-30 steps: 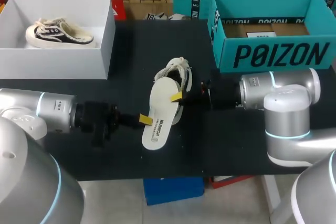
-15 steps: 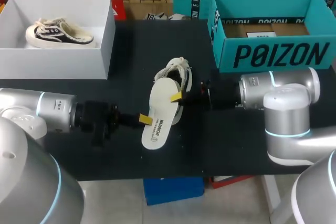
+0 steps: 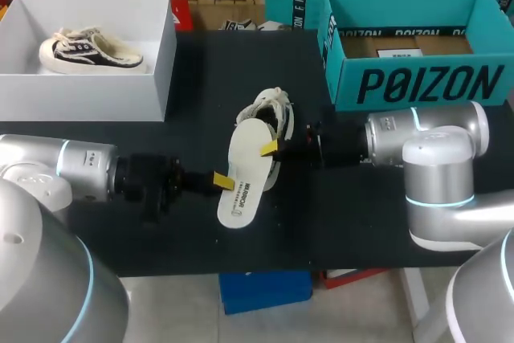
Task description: Take the shoe out of the shoebox, open the shoe tongue, remove and reinsert the insole, then place the shoe into the shoebox
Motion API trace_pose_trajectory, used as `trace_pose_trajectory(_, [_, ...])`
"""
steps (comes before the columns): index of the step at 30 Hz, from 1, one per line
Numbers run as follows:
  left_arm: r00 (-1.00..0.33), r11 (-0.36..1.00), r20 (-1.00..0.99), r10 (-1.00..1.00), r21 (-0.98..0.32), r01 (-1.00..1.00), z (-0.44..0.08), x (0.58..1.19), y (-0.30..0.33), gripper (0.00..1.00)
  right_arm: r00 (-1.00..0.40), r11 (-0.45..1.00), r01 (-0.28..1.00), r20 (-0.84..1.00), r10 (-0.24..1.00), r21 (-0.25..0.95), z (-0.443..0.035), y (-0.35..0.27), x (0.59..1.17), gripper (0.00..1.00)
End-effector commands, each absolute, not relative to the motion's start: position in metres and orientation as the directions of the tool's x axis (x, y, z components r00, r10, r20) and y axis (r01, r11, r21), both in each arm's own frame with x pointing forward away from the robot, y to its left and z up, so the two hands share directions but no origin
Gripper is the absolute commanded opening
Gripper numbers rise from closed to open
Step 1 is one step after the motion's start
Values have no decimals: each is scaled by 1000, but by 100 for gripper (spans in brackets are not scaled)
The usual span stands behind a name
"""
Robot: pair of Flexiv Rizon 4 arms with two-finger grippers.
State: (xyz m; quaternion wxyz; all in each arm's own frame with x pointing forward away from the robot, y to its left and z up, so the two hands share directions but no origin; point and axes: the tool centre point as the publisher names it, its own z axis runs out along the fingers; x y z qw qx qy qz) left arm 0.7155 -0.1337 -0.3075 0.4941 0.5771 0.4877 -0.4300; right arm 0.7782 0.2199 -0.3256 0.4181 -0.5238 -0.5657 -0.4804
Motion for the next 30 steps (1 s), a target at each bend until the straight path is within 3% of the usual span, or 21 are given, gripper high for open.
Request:
trace_pose_trajectory(1, [138,-38,-981,134,134,990,-307,718,-135,100,-101,-13,994,976,192,105,-326,222,778,0])
trace_pose_trajectory(10, [108,-9,-982,155,108,994,-306,722,-130,100,-101,-13,994,976,192,105,-326,222,778,0])
trace_pose_trajectory(20, [59,141,-992,108,74,987,-299,742,-110,100,-101,-13,994,976,192,105,-326,222,778,0])
trace_pose_trajectory(30, [65,205,-995,78,80,976,-296,753,-113,100,-101,-13,994,976,192,105,-326,222,778,0])
